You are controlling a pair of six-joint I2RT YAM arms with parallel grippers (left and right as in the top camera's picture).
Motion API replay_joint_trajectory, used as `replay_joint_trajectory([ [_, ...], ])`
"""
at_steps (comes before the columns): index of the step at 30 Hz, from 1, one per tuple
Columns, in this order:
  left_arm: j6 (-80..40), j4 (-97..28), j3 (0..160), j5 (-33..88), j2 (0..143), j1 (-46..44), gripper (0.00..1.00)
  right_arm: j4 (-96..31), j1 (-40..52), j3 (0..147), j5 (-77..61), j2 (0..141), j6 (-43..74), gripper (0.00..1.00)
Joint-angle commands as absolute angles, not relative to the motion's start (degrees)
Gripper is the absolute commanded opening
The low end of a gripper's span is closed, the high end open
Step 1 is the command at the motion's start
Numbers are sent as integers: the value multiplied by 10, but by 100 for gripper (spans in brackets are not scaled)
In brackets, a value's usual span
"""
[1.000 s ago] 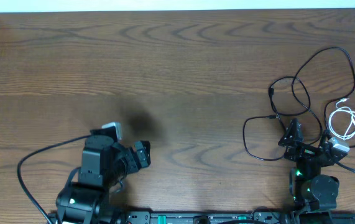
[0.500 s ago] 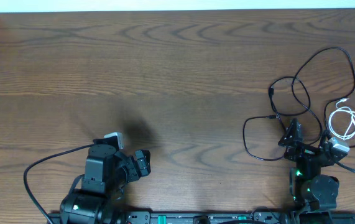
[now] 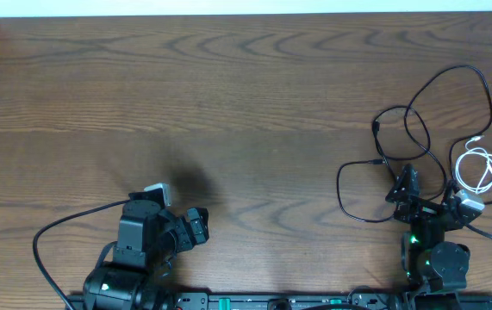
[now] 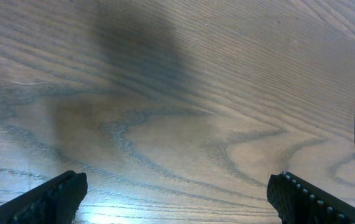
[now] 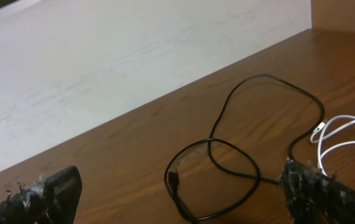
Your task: Untangle cables
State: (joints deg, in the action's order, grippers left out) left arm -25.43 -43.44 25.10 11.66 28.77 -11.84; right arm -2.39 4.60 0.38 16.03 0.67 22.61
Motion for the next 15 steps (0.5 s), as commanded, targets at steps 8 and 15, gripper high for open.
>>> replay_joint_trajectory([
  [8, -249, -435, 248, 110, 285, -120, 98, -28, 50, 3, 159, 3, 227, 99],
  [15, -249, -435, 245, 110, 281, -120, 98, -28, 50, 3, 159, 3, 227, 99],
])
